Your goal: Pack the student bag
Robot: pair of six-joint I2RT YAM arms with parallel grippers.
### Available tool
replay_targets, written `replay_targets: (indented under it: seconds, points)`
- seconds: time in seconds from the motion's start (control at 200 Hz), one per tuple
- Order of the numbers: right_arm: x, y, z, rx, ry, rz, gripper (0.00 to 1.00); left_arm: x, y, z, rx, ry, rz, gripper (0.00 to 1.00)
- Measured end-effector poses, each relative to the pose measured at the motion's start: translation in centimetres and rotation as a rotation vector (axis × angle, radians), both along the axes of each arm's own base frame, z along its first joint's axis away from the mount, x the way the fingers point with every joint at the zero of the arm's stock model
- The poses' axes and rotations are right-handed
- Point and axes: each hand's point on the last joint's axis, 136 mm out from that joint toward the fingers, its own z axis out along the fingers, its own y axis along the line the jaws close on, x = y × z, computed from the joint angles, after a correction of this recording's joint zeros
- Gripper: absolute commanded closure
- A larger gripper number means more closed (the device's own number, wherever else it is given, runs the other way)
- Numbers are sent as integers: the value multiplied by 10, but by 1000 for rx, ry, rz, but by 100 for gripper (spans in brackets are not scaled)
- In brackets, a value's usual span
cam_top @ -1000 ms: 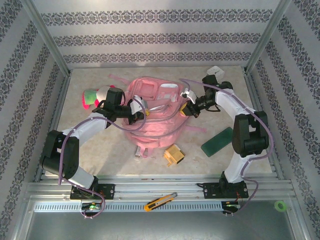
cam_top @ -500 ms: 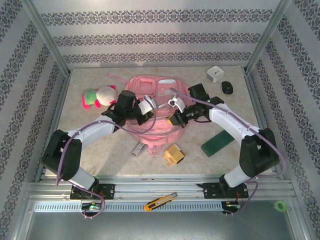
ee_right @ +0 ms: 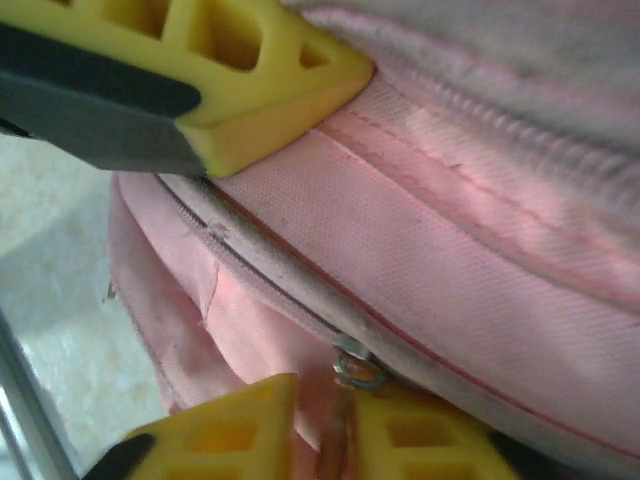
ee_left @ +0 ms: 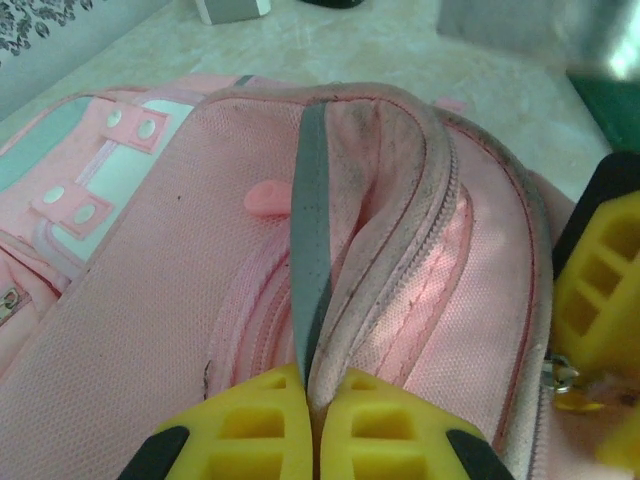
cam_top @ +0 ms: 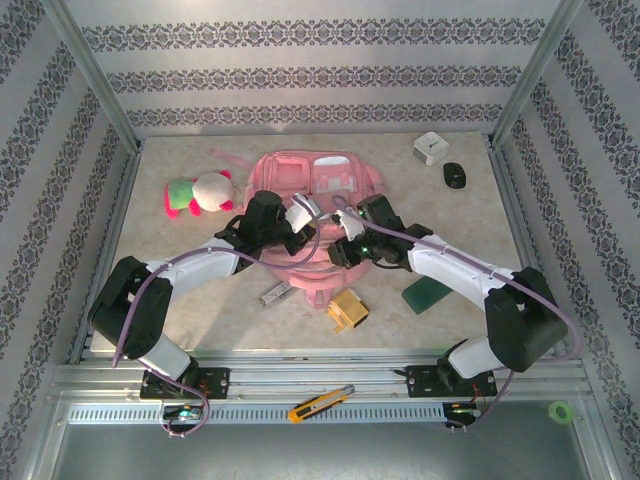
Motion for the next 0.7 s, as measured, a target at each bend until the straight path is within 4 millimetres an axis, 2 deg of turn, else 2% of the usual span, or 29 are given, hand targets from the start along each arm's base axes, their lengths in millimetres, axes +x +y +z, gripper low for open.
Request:
replay_targets:
  seconds: [0.095,0.215,0.27,0.385,0.515,0.66,0.7]
  points:
    - [2,3,1,0,-35,-31,73,1,-1,3,-24,5,11,100]
    - [9,-1,1,-14,-68,-87,94,2,-1,4,-49,7,23,100]
    - [10,-3,2,-19,-85,-104,98,3,-1,5,-59,12,31,100]
    - [9,-1,13,2,-128,-134,99,6,-1,8,-77,13,60,100]
    - [6,13,29,71,-158,-155,98,10,-2,12,-105,16,102,100]
    - [4,27,23,98,-128,-193,96,11,-3,6,-126,59,127,100]
    - [3,29,19,102,-120,-204,93,11,-3,4,-129,70,130,100]
